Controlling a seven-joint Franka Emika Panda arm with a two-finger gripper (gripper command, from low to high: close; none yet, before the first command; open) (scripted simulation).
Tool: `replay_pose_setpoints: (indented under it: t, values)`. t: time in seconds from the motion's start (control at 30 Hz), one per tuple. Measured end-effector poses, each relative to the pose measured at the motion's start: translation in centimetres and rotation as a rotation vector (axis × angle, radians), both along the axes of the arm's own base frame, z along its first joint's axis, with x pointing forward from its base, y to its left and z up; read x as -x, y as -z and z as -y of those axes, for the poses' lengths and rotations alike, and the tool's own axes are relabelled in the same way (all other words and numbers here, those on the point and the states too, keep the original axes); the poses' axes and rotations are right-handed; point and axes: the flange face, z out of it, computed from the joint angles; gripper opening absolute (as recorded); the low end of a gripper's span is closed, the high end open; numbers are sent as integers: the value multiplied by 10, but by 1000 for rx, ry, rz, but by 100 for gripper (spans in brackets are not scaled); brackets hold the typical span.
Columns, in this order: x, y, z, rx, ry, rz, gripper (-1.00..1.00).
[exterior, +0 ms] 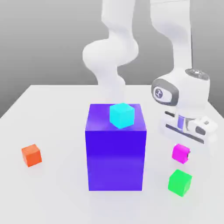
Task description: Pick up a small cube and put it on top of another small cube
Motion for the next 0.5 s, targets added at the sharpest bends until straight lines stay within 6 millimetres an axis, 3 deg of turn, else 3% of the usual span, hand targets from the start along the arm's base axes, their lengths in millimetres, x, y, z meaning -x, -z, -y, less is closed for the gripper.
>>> replay_pose_setpoints:
  t: [0.07, 0.27, 0.33, 0.43, 0.47, 0.5]
  values:
    - [-7, -16, 2, 0, 39, -1, -100]
    - [-94, -60, 17, -1, 438, -1, -100]
    - [-116, -53, 35, -1, 538, -2, -100]
    - [-121, -22, 37, -1, 557, -2, -100]
    - [-120, -11, 38, -1, 559, -1, 100]
    - [-120, -11, 38, -1, 559, -1, 100]
